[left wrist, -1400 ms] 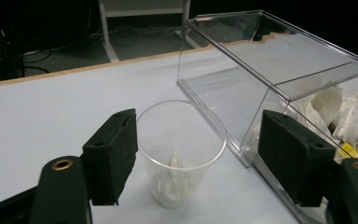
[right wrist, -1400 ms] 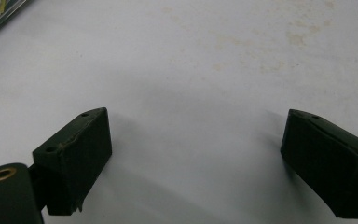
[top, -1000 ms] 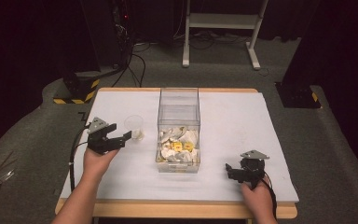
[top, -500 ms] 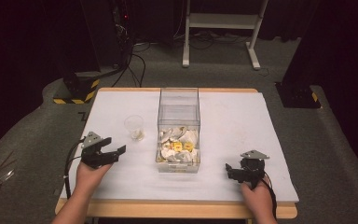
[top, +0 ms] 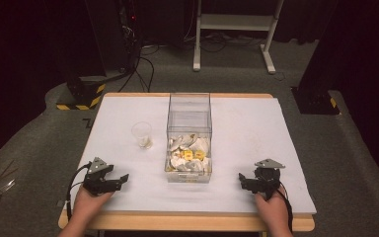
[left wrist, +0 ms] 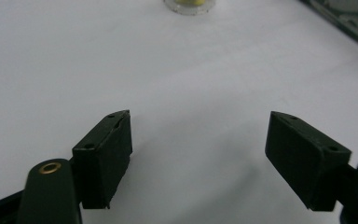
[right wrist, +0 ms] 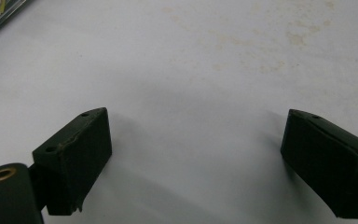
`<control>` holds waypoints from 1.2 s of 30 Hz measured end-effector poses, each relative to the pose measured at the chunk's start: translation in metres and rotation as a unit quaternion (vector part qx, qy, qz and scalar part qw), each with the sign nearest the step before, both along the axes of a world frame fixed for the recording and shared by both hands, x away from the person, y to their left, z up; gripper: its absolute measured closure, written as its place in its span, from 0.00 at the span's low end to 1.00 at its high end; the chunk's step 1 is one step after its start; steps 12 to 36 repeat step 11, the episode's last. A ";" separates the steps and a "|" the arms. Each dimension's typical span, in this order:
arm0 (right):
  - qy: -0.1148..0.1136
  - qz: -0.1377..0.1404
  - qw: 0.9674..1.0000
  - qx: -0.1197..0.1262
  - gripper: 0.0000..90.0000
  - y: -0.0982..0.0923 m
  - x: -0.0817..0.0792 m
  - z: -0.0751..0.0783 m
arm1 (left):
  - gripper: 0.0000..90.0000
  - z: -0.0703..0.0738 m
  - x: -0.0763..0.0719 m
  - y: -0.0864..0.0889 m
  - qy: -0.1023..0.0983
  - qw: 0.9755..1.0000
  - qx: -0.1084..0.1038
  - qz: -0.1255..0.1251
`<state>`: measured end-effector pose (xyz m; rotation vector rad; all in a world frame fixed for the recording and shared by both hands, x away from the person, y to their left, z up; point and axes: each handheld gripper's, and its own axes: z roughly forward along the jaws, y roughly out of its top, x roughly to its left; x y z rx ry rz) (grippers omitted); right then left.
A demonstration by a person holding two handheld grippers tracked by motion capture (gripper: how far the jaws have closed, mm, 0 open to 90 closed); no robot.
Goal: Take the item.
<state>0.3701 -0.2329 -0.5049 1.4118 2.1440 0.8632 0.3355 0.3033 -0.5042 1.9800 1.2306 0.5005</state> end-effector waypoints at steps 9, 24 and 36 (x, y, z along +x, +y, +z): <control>-0.005 -0.001 1.000 -0.004 0.10 0.001 -0.001 0.000 | 0.21 -0.005 -0.002 -0.007 -0.001 0.999 0.033 -0.005; -0.005 -0.001 1.000 -0.005 0.09 0.001 -0.001 0.000 | 0.21 -0.005 -0.002 -0.007 -0.001 0.999 0.032 -0.004; -0.005 -0.001 1.000 -0.005 0.09 0.001 -0.001 0.000 | 0.21 -0.005 -0.002 -0.007 -0.001 0.999 0.032 -0.004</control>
